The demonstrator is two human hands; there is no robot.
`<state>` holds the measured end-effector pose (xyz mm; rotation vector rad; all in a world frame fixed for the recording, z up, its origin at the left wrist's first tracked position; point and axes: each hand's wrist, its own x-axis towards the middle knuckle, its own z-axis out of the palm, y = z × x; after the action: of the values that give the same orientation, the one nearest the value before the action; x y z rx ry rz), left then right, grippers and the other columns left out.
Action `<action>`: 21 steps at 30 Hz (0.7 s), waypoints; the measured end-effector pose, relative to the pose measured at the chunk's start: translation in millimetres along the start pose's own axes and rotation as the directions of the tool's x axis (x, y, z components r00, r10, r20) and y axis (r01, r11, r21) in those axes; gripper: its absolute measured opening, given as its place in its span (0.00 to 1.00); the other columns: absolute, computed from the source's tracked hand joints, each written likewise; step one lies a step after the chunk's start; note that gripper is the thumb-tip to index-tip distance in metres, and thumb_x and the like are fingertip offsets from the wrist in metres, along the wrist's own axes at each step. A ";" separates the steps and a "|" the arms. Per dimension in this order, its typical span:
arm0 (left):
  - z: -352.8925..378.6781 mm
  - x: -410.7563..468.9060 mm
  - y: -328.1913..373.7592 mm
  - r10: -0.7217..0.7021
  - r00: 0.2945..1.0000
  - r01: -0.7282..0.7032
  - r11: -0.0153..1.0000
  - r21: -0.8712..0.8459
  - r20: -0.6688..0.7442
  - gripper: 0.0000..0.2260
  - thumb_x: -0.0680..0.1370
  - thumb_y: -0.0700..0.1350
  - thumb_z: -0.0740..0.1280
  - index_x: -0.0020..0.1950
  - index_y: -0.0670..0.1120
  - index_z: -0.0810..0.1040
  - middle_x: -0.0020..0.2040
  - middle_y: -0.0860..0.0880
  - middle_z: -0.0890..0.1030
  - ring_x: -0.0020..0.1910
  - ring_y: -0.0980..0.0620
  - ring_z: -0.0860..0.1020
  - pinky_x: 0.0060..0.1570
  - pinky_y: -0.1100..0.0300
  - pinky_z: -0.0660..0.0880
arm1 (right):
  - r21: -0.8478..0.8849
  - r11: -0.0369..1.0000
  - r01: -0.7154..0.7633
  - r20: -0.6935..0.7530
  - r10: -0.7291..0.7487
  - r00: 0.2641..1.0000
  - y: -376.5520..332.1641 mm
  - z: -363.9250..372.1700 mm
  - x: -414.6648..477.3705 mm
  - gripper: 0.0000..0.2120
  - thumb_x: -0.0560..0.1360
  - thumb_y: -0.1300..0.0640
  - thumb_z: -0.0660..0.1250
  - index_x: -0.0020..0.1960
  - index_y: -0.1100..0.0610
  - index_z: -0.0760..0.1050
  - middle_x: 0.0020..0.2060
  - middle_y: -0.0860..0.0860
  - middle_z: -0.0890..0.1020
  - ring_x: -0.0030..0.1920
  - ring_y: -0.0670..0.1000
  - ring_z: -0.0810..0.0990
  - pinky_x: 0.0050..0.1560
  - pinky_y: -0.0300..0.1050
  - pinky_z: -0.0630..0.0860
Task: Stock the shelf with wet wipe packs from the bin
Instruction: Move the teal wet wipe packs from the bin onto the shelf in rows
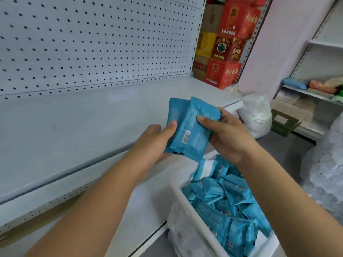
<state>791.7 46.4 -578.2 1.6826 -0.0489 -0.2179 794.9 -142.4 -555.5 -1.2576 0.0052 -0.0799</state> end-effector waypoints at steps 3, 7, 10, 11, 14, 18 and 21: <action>-39.1 -3.7 33.9 0.003 1.000 -0.004 0.982 -0.189 -0.008 0.18 0.82 0.61 0.59 0.57 0.50 0.80 0.49 0.49 0.87 0.50 0.49 0.85 0.53 0.50 0.81 | 0.073 0.997 0.027 0.097 -0.034 0.995 -16.0 53.0 18.4 0.15 0.75 0.68 0.69 0.60 0.60 0.74 0.58 0.60 0.83 0.54 0.57 0.84 0.53 0.55 0.83; -112.1 -17.8 62.2 0.070 0.996 -0.080 0.967 -0.243 -0.046 0.19 0.82 0.59 0.59 0.61 0.48 0.79 0.54 0.45 0.86 0.51 0.45 0.85 0.54 0.47 0.81 | 0.124 0.991 0.047 0.187 -0.070 0.980 -18.2 128.8 42.9 0.15 0.77 0.67 0.69 0.62 0.59 0.72 0.59 0.60 0.82 0.55 0.58 0.84 0.54 0.55 0.83; -166.5 -32.4 67.8 0.141 0.983 -0.163 0.968 -0.193 -0.121 0.13 0.81 0.54 0.65 0.59 0.47 0.81 0.53 0.47 0.86 0.51 0.47 0.85 0.52 0.49 0.81 | 0.159 0.987 0.035 0.274 -0.078 0.959 -9.2 190.3 54.9 0.18 0.77 0.66 0.70 0.65 0.62 0.71 0.59 0.60 0.83 0.55 0.58 0.84 0.55 0.55 0.82; -183.5 -38.2 66.7 0.167 0.973 -0.193 0.967 -0.167 -0.158 0.13 0.80 0.53 0.67 0.59 0.48 0.81 0.53 0.48 0.86 0.51 0.48 0.85 0.51 0.50 0.81 | 0.171 0.985 0.029 0.305 -0.081 0.949 -4.8 211.0 57.2 0.19 0.77 0.65 0.70 0.65 0.62 0.71 0.59 0.60 0.83 0.55 0.57 0.85 0.55 0.55 0.82; -227.6 -55.9 60.7 0.217 0.927 -0.265 0.956 -0.123 -0.306 0.12 0.77 0.49 0.71 0.60 0.48 0.81 0.53 0.47 0.86 0.51 0.48 0.85 0.46 0.55 0.82 | 0.175 0.984 0.015 0.365 -0.079 0.927 12.1 271.1 61.7 0.19 0.77 0.64 0.71 0.65 0.62 0.71 0.59 0.59 0.83 0.56 0.57 0.85 0.57 0.57 0.82; -280.4 -72.5 47.9 0.216 0.798 -0.309 0.948 -0.073 -0.563 0.09 0.78 0.45 0.71 0.57 0.48 0.82 0.50 0.46 0.86 0.46 0.50 0.86 0.42 0.57 0.83 | -0.032 0.991 0.127 0.335 -0.109 0.936 37.6 345.3 53.0 0.17 0.76 0.56 0.73 0.61 0.56 0.71 0.56 0.53 0.82 0.53 0.50 0.84 0.52 0.47 0.83; -311.6 -85.4 37.8 0.251 0.682 -0.314 0.949 0.034 -0.687 0.08 0.78 0.45 0.72 0.57 0.51 0.81 0.47 0.50 0.86 0.42 0.55 0.85 0.39 0.60 0.82 | -0.190 0.963 0.193 0.277 -0.136 0.951 57.6 386.1 42.5 0.19 0.77 0.50 0.72 0.62 0.53 0.70 0.55 0.48 0.79 0.52 0.45 0.80 0.44 0.37 0.76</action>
<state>765.1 360.4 -497.5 1.5495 0.2547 0.6475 859.1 239.3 -489.4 -1.4764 -0.3295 -0.0583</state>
